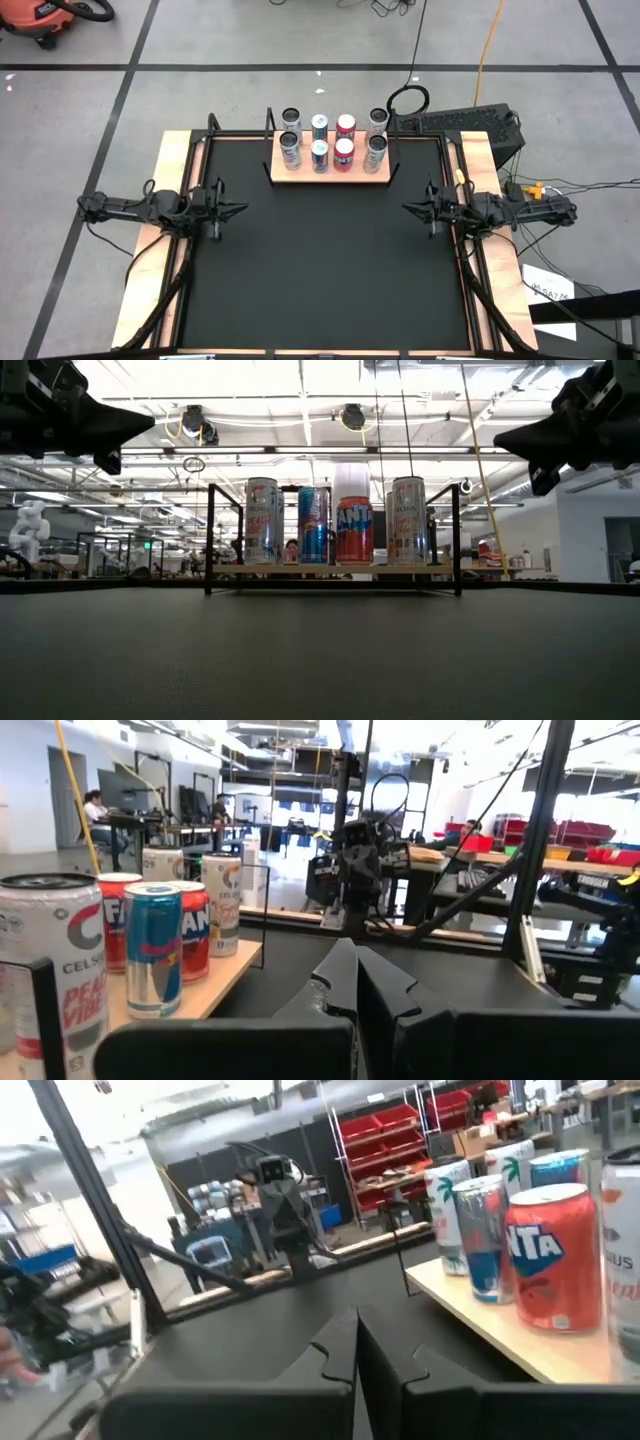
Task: Place canned beverage on shelf
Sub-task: Return to Home Position
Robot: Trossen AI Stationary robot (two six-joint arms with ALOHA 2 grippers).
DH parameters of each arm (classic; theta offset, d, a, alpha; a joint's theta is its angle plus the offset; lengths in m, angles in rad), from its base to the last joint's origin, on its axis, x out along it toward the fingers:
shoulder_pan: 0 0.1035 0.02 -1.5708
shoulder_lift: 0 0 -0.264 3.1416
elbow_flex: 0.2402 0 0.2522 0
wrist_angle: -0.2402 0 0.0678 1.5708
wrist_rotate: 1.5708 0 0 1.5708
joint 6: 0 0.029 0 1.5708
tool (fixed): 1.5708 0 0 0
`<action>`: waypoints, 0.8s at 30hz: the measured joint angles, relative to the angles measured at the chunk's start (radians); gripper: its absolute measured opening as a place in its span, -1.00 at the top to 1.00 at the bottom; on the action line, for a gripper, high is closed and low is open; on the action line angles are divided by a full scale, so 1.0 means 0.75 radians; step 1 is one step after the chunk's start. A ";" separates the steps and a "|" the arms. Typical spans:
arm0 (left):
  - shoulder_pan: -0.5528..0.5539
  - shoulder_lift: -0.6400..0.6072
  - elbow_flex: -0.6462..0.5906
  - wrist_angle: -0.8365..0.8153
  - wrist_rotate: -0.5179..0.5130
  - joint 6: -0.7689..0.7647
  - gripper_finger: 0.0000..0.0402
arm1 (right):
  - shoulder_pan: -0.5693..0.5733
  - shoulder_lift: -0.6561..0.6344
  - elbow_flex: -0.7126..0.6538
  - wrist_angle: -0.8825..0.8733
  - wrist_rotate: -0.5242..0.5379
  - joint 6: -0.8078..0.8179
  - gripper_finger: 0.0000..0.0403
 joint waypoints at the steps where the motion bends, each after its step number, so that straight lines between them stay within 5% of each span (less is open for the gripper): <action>1: 0.001 0.000 0.000 -0.001 0.005 -0.016 1.00 | 0.000 0.001 0.000 -0.004 0.001 -0.018 1.00; 24: 0.000 0.003 -0.001 -0.073 -0.010 0.004 1.00 | 0.000 0.001 -0.005 -0.007 -0.003 -0.057 1.00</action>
